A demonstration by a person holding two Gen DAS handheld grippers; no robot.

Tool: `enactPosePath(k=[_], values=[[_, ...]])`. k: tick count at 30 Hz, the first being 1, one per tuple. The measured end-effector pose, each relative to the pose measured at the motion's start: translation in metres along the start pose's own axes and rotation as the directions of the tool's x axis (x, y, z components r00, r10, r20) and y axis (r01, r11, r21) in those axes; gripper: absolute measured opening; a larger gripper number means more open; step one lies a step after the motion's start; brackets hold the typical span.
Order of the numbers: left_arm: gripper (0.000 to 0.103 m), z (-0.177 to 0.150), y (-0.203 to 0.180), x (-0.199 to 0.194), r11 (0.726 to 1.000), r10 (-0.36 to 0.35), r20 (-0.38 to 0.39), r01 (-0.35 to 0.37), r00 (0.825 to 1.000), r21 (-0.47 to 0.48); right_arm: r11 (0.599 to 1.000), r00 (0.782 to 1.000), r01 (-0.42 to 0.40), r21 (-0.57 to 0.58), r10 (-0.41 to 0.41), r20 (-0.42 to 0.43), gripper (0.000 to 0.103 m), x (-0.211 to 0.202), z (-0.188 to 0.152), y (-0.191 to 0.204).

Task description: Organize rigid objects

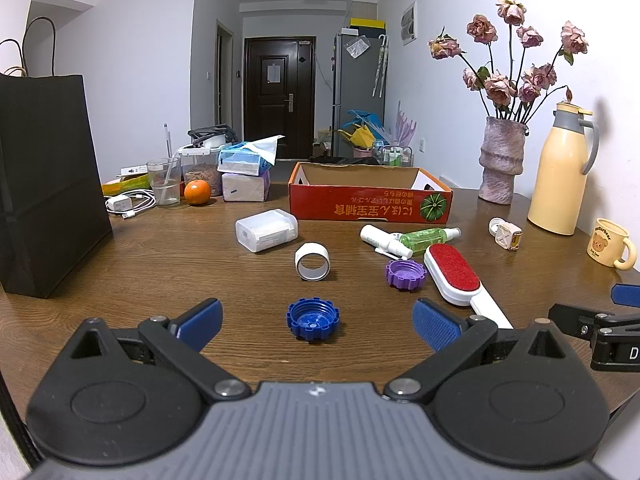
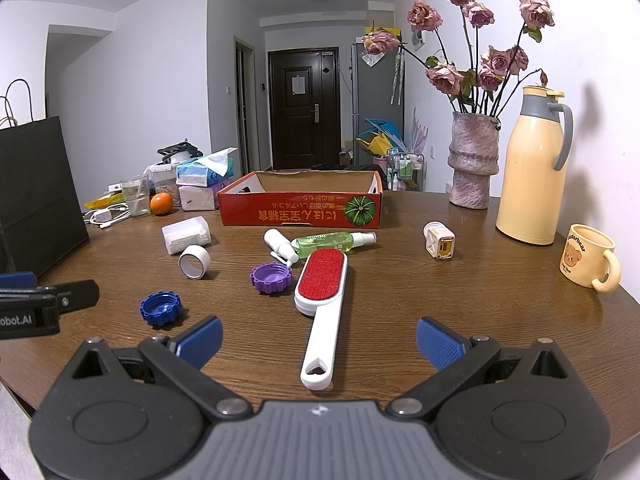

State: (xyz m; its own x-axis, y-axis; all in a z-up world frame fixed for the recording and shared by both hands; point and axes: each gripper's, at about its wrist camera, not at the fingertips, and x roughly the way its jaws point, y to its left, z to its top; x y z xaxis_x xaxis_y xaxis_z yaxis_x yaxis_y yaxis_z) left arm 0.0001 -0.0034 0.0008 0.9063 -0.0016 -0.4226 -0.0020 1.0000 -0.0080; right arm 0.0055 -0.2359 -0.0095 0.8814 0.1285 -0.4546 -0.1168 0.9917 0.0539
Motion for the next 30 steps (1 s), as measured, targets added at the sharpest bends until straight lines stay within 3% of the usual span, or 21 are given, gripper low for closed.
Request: enactPosePath(k=[30], values=[[0.103, 0.0037, 0.0000, 0.0031, 1.000, -0.022, -0.005, 0.022, 1.000, 0.002, 1.000, 1.000, 0.002, -0.002, -0.002, -0.002, 0.103, 0.0028, 0.0015, 0.0012]])
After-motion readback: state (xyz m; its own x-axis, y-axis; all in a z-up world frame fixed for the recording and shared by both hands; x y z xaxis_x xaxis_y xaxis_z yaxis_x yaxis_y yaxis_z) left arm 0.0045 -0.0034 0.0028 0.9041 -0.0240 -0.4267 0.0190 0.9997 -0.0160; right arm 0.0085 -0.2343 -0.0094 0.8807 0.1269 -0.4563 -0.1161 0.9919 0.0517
